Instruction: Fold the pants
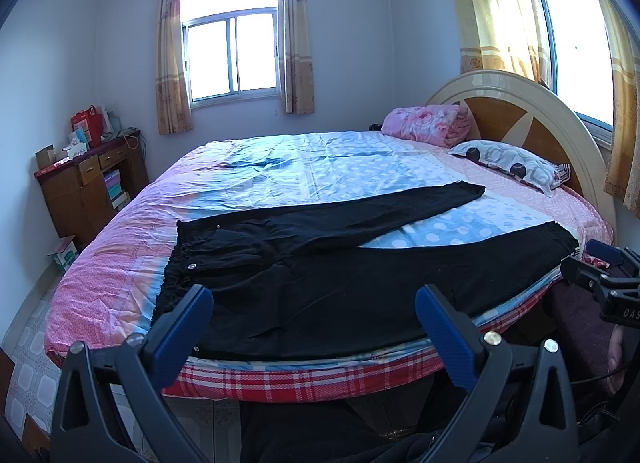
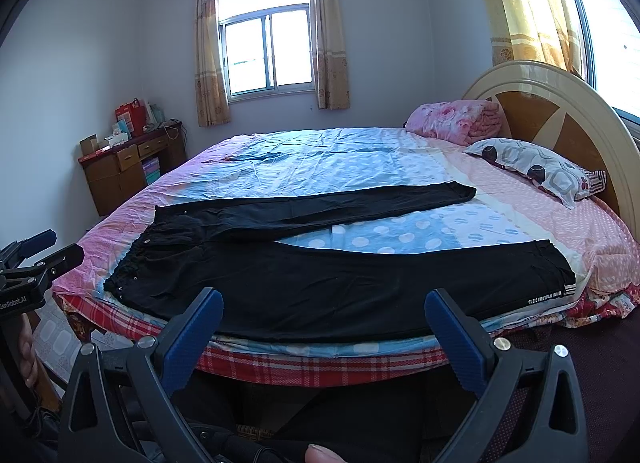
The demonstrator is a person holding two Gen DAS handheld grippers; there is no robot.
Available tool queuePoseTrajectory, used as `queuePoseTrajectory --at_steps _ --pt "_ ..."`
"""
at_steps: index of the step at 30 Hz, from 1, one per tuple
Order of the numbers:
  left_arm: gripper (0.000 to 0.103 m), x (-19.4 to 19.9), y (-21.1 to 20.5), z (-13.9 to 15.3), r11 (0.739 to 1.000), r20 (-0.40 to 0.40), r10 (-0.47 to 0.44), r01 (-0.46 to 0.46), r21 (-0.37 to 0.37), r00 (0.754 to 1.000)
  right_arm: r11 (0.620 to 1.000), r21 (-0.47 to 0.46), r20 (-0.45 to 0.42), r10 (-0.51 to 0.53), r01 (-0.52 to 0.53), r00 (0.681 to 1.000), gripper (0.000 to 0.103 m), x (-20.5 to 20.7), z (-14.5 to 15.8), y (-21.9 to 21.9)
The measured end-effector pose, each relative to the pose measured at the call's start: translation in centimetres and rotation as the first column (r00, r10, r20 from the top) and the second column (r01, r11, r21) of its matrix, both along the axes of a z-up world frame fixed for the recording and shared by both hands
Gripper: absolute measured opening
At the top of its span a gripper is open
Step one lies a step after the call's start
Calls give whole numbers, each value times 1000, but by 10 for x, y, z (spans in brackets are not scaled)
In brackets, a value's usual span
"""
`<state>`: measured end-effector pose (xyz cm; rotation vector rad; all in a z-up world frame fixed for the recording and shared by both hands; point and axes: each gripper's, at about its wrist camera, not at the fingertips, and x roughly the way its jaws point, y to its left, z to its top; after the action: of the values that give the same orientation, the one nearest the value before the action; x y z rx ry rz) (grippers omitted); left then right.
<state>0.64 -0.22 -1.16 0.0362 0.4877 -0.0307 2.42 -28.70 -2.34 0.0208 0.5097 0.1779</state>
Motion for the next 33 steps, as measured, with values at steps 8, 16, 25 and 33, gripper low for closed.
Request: queuePoseTrajectory --at_steps 8,16,25,33 --pt "103 0 1 -1 1000 -5 2 -2 0 1000 1000 -1 0 -1 1 1000 102 0 -1 0" --pt "103 6 4 -6 1000 -22 5 -5 1 1000 1000 -7 -9 -3 3 1000 102 2 -3 0" --pt "103 30 4 -32 1000 -57 4 -3 28 998 999 -35 -38 -21 20 999 102 17 -22 -1" --pt "103 100 41 -83 995 -193 85 -73 71 977 990 -139 -109 -15 0 994 102 64 -58 -4"
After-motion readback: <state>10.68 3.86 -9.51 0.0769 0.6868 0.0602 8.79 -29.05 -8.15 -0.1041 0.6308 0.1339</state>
